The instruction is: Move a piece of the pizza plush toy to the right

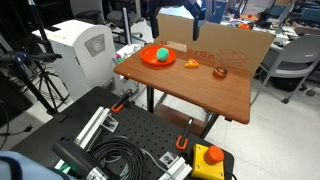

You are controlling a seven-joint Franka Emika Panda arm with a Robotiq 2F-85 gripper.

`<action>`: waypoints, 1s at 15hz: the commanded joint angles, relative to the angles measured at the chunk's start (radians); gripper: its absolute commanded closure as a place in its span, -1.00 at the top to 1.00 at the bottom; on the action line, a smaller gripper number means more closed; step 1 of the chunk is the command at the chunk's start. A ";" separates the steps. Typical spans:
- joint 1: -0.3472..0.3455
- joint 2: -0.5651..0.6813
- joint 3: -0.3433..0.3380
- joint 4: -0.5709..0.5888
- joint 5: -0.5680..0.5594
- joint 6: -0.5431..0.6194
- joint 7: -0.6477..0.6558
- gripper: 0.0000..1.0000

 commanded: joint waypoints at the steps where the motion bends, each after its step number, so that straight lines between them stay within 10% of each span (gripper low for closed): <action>1: -0.012 0.198 0.002 0.167 0.054 -0.012 0.077 1.00; 15: -0.005 0.903 -0.058 0.814 0.153 -0.009 0.224 1.00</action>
